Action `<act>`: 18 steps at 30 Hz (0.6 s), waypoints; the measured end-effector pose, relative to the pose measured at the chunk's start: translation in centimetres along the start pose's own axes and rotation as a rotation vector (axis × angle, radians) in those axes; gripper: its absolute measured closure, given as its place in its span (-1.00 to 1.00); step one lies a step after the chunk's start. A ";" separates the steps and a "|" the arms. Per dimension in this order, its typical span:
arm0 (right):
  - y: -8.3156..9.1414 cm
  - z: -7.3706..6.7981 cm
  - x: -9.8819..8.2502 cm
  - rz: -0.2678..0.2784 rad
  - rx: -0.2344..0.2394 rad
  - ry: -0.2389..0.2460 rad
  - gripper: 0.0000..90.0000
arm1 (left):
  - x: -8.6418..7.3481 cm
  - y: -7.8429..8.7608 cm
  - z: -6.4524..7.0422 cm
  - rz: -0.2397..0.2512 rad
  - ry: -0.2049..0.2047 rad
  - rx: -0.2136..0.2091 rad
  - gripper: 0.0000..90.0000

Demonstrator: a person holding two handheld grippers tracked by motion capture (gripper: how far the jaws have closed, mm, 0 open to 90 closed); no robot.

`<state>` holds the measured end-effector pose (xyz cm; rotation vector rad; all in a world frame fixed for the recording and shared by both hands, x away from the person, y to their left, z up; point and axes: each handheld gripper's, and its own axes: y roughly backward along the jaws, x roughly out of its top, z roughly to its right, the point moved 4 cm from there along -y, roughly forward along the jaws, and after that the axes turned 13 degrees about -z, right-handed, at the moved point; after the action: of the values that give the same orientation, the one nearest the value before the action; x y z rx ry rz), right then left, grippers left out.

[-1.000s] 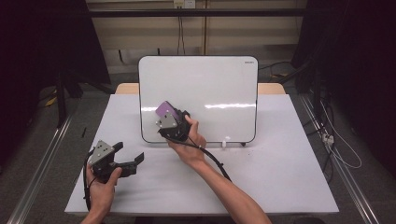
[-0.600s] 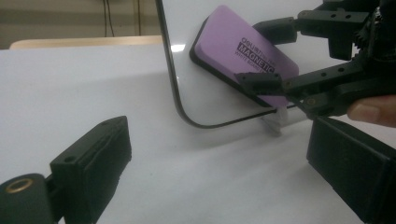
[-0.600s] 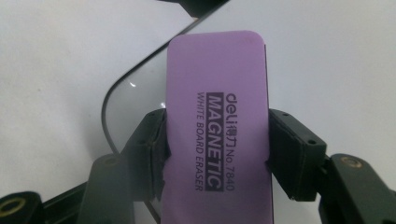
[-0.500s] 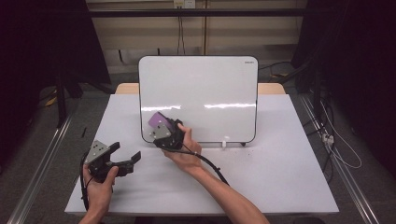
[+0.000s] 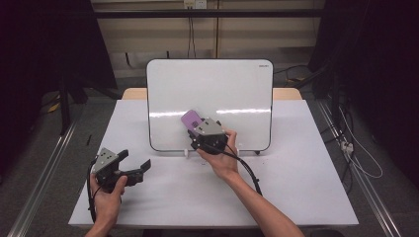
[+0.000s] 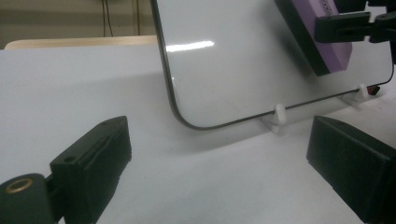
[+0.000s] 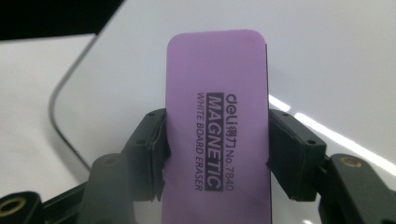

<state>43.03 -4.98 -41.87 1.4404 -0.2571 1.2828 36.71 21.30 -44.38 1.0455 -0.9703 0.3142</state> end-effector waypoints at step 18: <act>3.3 -1.0 -0.5 0.151 0.228 -0.114 -0.07 | 4.3 -0.9 4.0 0.173 0.109 -0.246 -0.71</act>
<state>39.86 -5.54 -40.66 1.7188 -0.3080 1.3877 37.62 16.54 -40.91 0.7151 -0.9761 0.3800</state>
